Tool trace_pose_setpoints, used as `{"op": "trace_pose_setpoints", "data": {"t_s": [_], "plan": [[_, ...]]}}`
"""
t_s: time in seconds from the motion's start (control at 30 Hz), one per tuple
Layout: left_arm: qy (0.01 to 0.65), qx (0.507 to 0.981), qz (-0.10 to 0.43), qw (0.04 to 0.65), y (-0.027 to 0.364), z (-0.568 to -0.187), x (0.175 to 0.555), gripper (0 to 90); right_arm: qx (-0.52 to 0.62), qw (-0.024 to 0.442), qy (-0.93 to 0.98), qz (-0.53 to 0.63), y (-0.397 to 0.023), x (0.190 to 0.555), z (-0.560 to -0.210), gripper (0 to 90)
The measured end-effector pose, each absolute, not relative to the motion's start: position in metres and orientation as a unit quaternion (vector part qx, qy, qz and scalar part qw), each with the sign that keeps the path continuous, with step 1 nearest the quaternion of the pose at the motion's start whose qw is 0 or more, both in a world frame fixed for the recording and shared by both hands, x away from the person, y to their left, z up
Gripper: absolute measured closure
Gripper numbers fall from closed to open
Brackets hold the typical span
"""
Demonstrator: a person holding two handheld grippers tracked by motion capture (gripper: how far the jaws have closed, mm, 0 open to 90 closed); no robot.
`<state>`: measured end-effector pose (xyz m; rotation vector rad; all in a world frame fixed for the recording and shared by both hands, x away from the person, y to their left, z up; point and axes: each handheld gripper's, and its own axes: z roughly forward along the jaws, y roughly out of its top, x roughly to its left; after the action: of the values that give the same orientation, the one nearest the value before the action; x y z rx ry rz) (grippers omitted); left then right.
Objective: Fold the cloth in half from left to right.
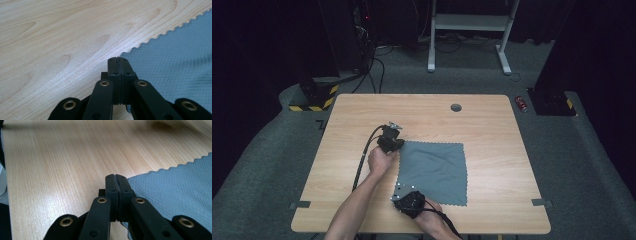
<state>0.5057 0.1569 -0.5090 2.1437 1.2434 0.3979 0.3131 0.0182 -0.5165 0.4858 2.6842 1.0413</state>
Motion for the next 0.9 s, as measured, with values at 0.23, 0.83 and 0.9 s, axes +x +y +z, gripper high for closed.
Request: {"op": "trace_pose_setpoints", "data": {"t_s": [0.23, 0.83, 0.9], "plan": [[0.475, 0.802, 0.131, 0.336, 0.164, -0.494, 0.51, 90.0, 0.171, 0.113, 0.905, 0.373, 0.012, 0.313, -0.508, 89.5], [0.495, 0.782, 0.13, 0.356, 0.201, -0.472, 0.505, 90.0, 0.152, 0.1, 0.898, 0.4, 0.024, 0.314, -0.483, 89.8], [0.498, 0.781, 0.134, 0.352, 0.21, -0.468, 0.502, 90.0, 0.147, 0.099, 0.895, 0.408, 0.028, 0.313, -0.479, 89.8]]}}
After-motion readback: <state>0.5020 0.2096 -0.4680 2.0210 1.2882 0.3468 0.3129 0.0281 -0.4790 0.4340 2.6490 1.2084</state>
